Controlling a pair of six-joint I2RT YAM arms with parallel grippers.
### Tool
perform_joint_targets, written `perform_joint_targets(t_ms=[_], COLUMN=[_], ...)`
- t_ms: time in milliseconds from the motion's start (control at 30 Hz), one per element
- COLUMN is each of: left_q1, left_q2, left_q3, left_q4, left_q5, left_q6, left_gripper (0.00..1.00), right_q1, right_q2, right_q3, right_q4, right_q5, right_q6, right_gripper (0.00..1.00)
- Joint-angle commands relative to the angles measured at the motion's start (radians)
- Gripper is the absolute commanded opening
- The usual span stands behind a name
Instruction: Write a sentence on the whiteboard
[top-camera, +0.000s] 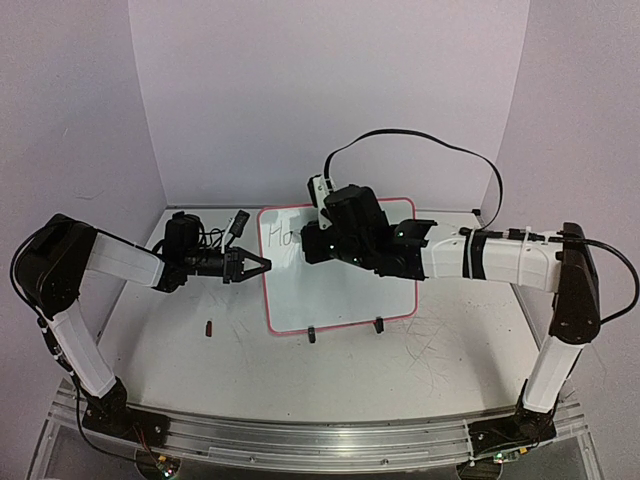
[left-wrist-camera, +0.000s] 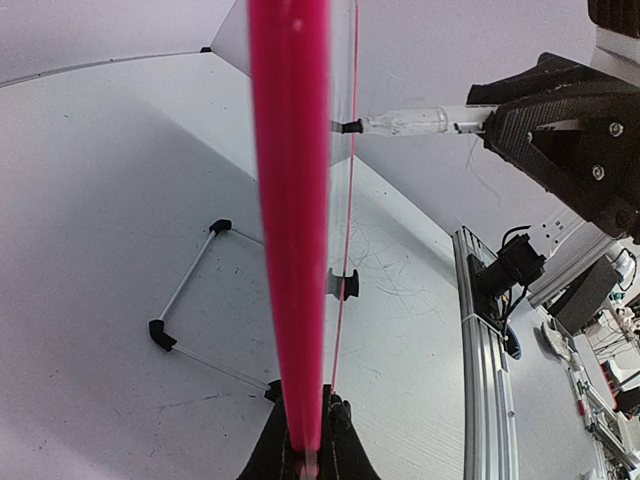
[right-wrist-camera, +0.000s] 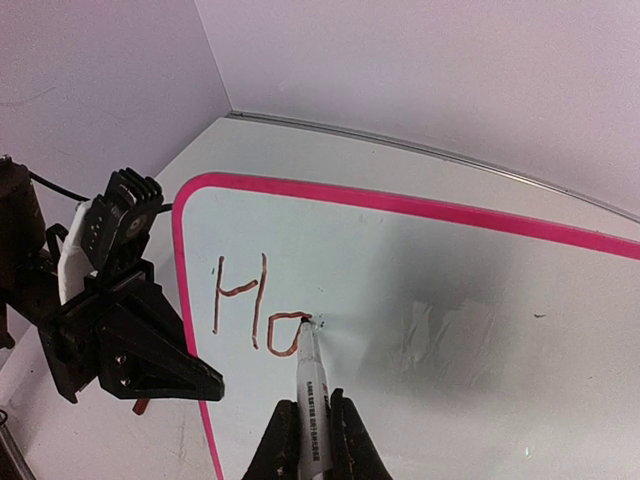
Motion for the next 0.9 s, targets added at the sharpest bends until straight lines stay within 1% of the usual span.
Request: perform_joint_targets(t_ms=[0, 200, 867], left_q1=[-0.019, -0.018, -0.019], left_q2=[-0.024, -0.017, -0.02], left_q3=[0.007, 0.008, 0.005], left_q4=[-0.007, -0.008, -0.009], left_q5=[-0.003, -0.001, -0.002], left_q6=[0.034, 0.033, 0.033], left_gripper=[0.0, 0.0, 0.0], right_q1=[-0.017, -0.014, -0.012], right_q2=[-0.038, -0.051, -0.062], right_q3=[-0.013, -0.052, -0.079], right_q4=[0.007, 0.003, -0.016], right_q5=[0.022, 0.006, -0.022], right_q6=[-0.004, 0.006, 0.018], right_gripper=[0.0, 0.0, 0.0])
